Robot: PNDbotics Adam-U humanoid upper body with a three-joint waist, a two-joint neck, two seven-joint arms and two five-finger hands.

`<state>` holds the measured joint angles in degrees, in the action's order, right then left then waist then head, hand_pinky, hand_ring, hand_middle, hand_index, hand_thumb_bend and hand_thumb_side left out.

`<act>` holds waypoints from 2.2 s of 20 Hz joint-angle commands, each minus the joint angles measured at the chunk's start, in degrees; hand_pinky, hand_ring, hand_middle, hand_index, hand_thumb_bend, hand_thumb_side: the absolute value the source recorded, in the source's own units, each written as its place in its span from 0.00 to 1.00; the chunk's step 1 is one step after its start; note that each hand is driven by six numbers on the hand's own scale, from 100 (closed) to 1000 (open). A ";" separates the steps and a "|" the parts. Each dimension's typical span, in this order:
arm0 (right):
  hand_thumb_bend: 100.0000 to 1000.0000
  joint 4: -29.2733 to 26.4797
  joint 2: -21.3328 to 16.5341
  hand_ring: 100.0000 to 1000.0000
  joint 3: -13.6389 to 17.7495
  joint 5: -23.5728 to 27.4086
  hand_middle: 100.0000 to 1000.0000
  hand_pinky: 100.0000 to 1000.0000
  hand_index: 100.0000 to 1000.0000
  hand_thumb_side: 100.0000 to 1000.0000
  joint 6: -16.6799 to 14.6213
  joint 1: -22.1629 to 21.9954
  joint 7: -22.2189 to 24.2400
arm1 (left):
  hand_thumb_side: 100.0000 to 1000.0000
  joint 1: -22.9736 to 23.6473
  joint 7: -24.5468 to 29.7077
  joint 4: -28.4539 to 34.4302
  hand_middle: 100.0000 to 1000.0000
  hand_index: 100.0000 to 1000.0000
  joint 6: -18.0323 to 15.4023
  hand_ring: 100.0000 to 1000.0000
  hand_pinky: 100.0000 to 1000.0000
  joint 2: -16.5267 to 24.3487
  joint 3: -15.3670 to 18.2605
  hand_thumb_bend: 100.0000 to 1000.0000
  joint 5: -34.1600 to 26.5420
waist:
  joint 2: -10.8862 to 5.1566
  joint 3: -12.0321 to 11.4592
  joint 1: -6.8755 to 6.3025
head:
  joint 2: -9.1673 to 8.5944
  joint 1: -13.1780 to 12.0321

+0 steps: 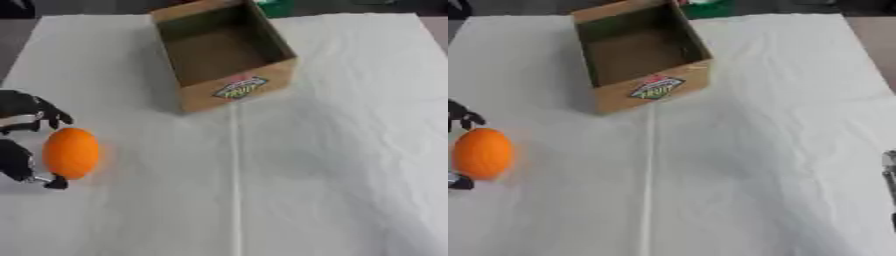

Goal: Pick up objects on the table and place them in the box.

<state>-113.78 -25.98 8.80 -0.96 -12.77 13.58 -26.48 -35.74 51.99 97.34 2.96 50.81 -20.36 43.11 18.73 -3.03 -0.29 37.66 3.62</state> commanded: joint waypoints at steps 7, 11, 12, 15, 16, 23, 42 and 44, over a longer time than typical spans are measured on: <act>0.00 -0.82 -0.58 0.79 0.44 0.07 0.69 0.78 0.80 1.00 0.26 0.07 -0.04 | 0.58 -1.73 -0.02 -0.45 0.63 0.84 1.72 0.63 0.38 0.13 -0.22 0.58 -1.95 | -0.80 0.08 -0.24 | -0.78 -0.41; 0.00 -0.82 -0.50 0.79 0.57 0.16 0.69 0.78 0.80 1.00 0.08 0.02 -0.26 | 0.46 -1.59 -0.02 -1.42 0.64 0.82 0.15 0.62 0.36 0.52 -0.99 0.31 1.25 | -0.78 0.27 -0.22 | -0.88 -0.57; 0.00 -0.82 -0.45 0.79 0.60 0.22 0.69 0.78 0.80 1.00 0.03 0.02 -0.37 | 0.43 -1.50 -0.02 -1.70 0.64 0.82 -0.52 0.62 0.35 0.48 -1.17 0.24 2.05 | -0.78 0.29 -0.21 | -0.89 -0.59; 0.00 -0.82 -0.41 0.79 0.58 0.34 0.69 0.78 0.80 1.00 -0.09 0.04 -0.49 | 0.40 -1.12 -0.02 -2.81 0.66 0.83 -2.68 0.62 0.35 0.20 -1.61 0.12 3.95 | -0.75 0.32 -0.15 | -0.91 -0.69; 0.00 -0.82 -0.40 0.79 0.58 0.37 0.69 0.78 0.80 1.00 -0.14 0.05 -0.51 | 0.40 -1.00 -0.02 -3.26 0.66 0.83 -3.37 0.62 0.35 0.14 -1.76 0.11 4.24 | -0.73 0.31 -0.14 | -0.91 -0.71; 0.00 -0.82 -0.36 0.79 0.60 0.61 0.68 0.78 0.80 1.00 -0.28 -0.01 -0.79 | 0.32 -0.95 -0.02 -5.21 0.64 0.78 -5.25 0.54 0.28 -0.23 -1.92 0.00 3.13 | -0.68 0.32 -0.10 | -0.82 -0.66; 0.00 -0.82 -0.36 0.79 0.73 0.82 0.68 0.79 0.80 1.00 -0.20 -0.43 -1.14 | 0.41 -2.01 -9.93 7.35 0.56 0.66 4.10 0.38 0.09 2.49 7.19 0.00 0.39 | -1.03 -0.22 -0.15 | -0.40 0.41; 0.00 -0.82 -0.37 0.79 0.71 0.89 0.68 0.79 0.80 1.00 -0.20 -0.46 -1.20 | 0.40 -2.91 -11.59 8.81 0.54 0.64 4.42 0.36 0.07 2.49 7.73 0.00 1.93 | -1.07 -0.22 -0.17 | -0.41 0.43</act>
<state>-113.78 -25.44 8.86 -0.39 -12.94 13.00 -27.41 -37.52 41.56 104.49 7.14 51.00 -14.20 44.11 18.80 -3.19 -0.41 37.22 3.92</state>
